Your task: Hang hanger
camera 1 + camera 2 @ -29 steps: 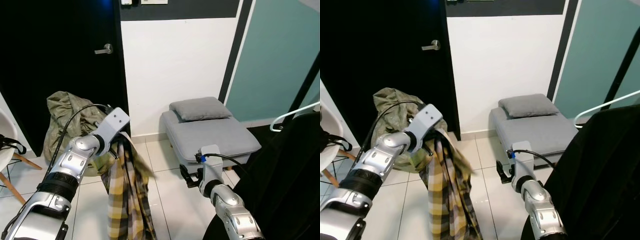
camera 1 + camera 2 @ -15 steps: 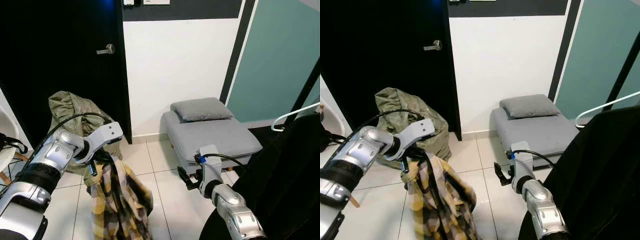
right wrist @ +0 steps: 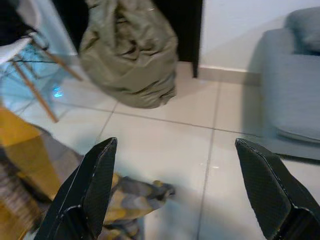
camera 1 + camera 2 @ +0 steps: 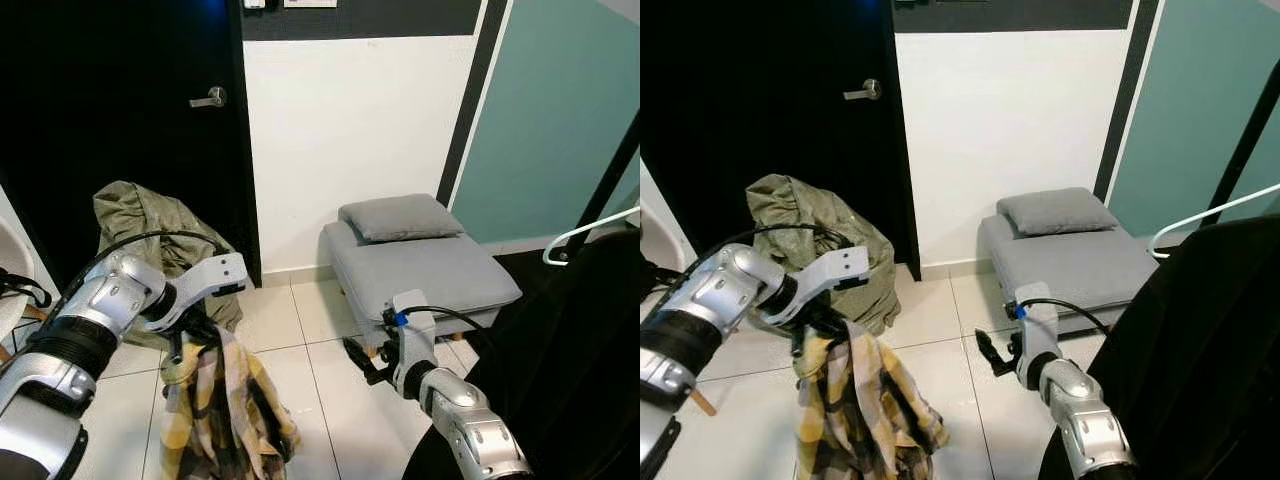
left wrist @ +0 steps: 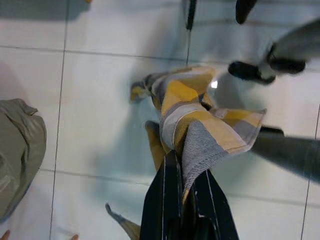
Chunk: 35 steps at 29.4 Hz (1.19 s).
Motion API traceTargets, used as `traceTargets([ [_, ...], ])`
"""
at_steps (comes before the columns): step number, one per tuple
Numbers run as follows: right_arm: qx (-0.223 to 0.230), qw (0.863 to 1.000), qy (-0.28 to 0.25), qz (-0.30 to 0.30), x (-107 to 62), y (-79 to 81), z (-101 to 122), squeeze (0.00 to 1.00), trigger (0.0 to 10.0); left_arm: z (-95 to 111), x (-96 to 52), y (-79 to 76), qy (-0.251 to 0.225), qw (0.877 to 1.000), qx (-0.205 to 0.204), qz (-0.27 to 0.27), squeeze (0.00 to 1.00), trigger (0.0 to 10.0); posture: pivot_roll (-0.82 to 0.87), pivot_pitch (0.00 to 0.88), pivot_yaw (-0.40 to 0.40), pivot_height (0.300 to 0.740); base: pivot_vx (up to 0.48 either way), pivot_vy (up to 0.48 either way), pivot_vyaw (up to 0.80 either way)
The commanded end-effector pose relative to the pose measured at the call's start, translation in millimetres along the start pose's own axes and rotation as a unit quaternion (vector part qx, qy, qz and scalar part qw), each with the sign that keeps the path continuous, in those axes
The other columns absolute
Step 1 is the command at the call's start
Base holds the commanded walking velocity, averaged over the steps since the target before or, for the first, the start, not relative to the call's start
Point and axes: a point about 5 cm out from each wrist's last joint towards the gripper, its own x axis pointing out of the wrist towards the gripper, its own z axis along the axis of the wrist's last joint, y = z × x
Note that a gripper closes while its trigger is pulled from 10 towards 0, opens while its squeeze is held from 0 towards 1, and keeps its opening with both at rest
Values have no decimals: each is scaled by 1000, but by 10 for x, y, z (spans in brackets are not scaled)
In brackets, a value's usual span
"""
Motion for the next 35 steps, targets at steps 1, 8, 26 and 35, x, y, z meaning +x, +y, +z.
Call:
traceTargets([
  [1, 19, 999, -3, 32, -7, 80, 11, 0, 10000, 21, -102, 27, 19, 1000, 23, -2, 0, 10000, 68, 76, -19, 740, 0, 0, 0],
  [8, 52, 985, -38, 162, -58, 325, 214, 0, 10000, 42, -116, 74, 24, 999, 22, 16, 0, 10000, 70, 83, -19, 740, 0, 0, 0],
  [26, -11, 950, 41, 309, -154, 672, 253, 0, 10000, 107, -96, 192, 13, 996, -20, 81, 0, 10000, 78, 85, -14, 740, 0, 0, 0],
  [35, -7, 946, 54, 320, -185, 700, 235, 0, 10000, 114, -99, 225, 22, 994, 0, 107, 0, 10000, 80, 74, -17, 740, 0, 0, 0],
])
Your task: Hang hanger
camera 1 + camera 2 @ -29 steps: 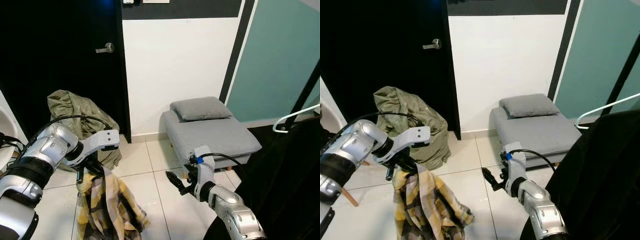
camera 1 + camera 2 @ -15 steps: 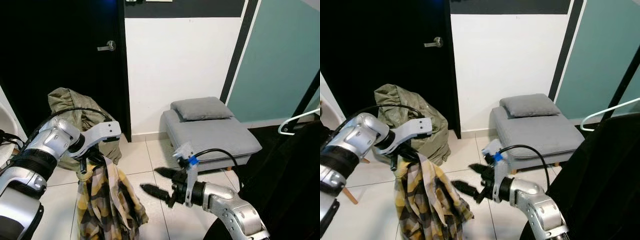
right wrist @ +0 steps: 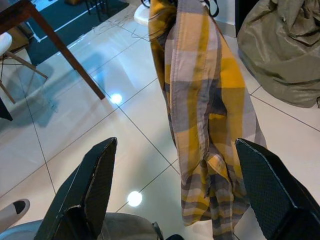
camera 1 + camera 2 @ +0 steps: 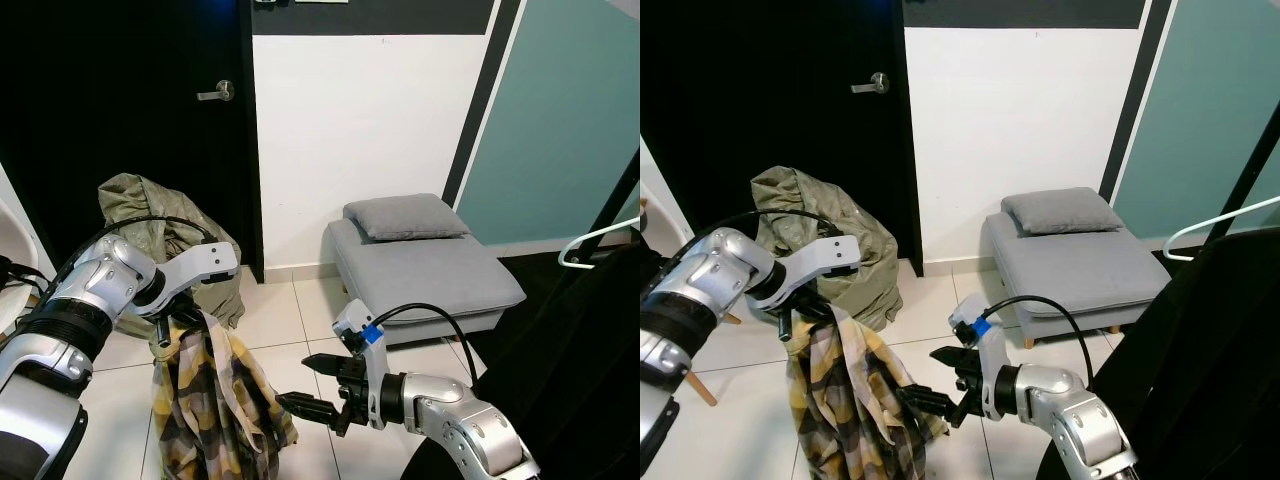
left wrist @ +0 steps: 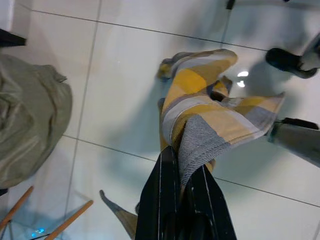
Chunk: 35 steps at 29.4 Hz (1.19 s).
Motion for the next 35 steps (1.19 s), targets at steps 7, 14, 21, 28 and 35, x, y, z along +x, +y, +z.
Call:
traceTargets([
  [7, -20, 1000, 6, -7, 23, 20, 4, 0, 10000, 189, -44, 151, -36, 996, 4, 85, 0, 10000, 83, 59, -19, 740, 0, 0, 0],
  [14, -42, 986, -46, -157, 14, -286, 167, 0, 10000, 430, -257, 449, -140, 954, -43, 262, 0, 10000, 87, 46, -24, 740, 0, 0, 0],
  [21, -36, 985, -55, -157, 26, -272, 184, 0, 10000, 507, -519, 590, -167, 935, -57, 307, 0, 10000, 86, 34, -12, 740, 0, 0, 0],
  [28, -34, 986, -50, -156, 31, -239, 120, 0, 10000, 386, -583, 643, -113, 933, -81, 332, 0, 10000, 88, 34, -10, 740, 0, 0, 0],
  [35, -35, 984, -54, -164, 60, -254, 112, 0, 10000, 329, -553, 663, -89, 929, -94, 348, 0, 10000, 88, 40, -6, 740, 0, 0, 0],
])
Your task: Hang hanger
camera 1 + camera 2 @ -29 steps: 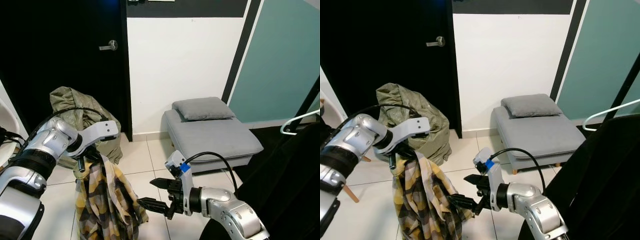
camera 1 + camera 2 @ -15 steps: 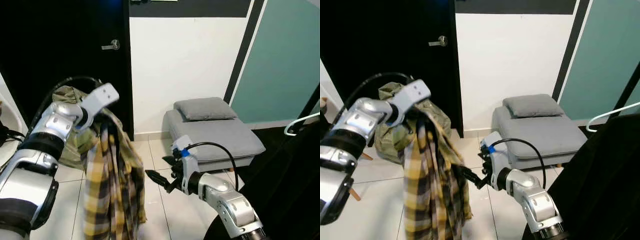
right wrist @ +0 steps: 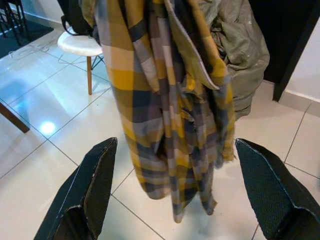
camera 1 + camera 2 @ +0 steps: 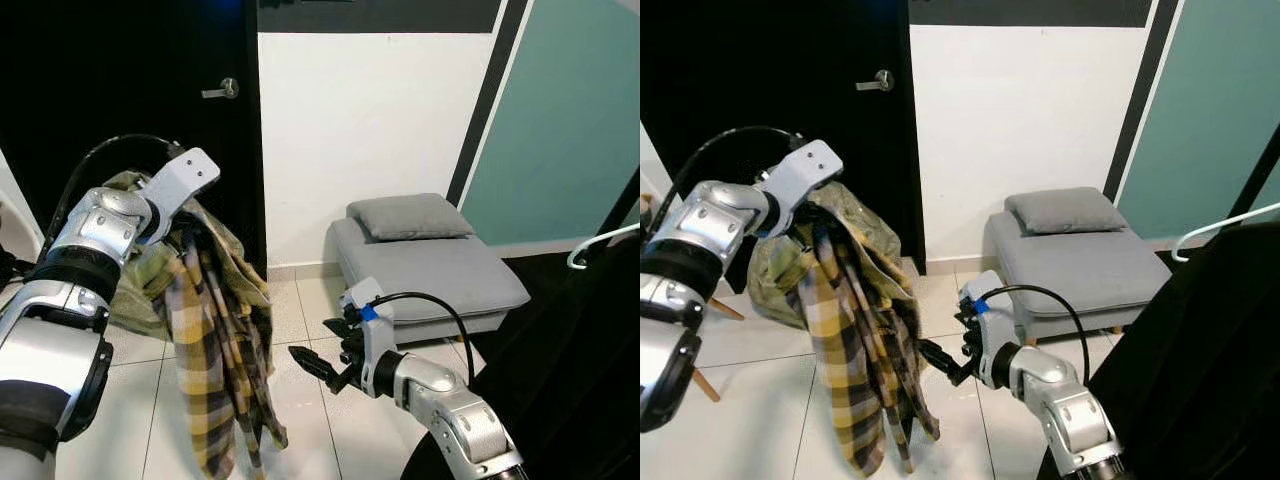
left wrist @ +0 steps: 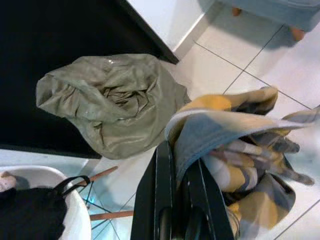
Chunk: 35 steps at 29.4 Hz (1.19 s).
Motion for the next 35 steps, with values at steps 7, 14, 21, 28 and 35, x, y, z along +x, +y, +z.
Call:
traceTargets([
  [7, 2, 1000, 9, 2, 1, 11, -55, 0, 10000, 203, -153, -306, -129, 951, 169, -226, 0, 10000, 86, 44, -2, 740, 0, 0, 0],
  [14, 2, 1000, 12, -2, -12, -1, -72, 0, 10000, -44, -242, -420, -51, 917, 213, -333, 0, 10000, 84, 55, -3, 740, 0, 0, 0],
  [21, 4, 1000, 14, 0, -10, 0, -75, 0, 10000, -142, -276, -394, -19, 906, 226, -357, 0, 10000, 83, 63, -2, 740, 0, 0, 0],
  [28, 6, 1000, 17, 3, -17, -1, -79, 0, 10000, -185, -323, -424, -9, 894, 231, -385, 0, 10000, 80, 73, -2, 740, 0, 0, 0],
  [35, 6, 1000, 22, 10, -19, 7, -82, 0, 10000, -242, -364, -457, 11, 883, 227, -411, 0, 10000, 79, 82, -5, 740, 0, 0, 0],
])
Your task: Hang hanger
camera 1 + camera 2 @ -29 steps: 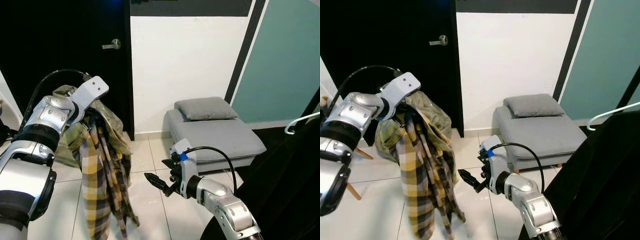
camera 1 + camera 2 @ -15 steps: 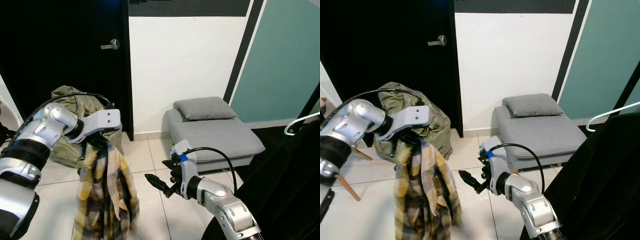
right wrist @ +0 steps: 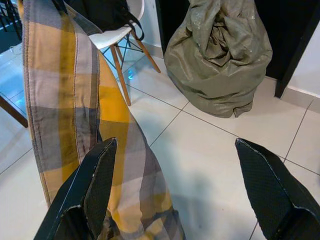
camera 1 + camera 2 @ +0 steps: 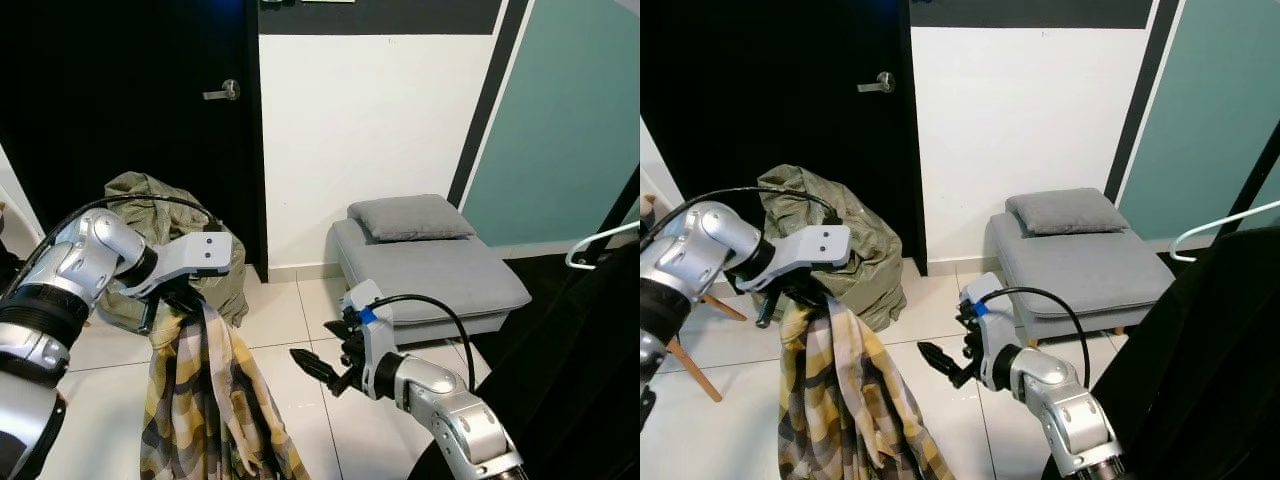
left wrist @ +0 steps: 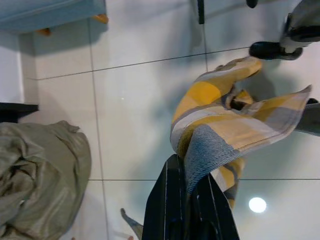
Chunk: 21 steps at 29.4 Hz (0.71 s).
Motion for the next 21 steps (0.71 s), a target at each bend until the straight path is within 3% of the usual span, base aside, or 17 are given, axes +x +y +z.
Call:
traceTargets([
  [1, 6, 1000, 12, 7, -9, 17, -47, 0, 10000, -36, -68, -29, 6, 1000, -3, -11, 0, 10000, 79, 84, -7, 740, 0, 0, 0],
  [21, 8, 999, 23, 38, -10, 82, -66, 0, 10000, -11, -71, -109, -28, 998, -24, -55, 0, 10000, 79, 85, -7, 740, 0, 0, 0],
])
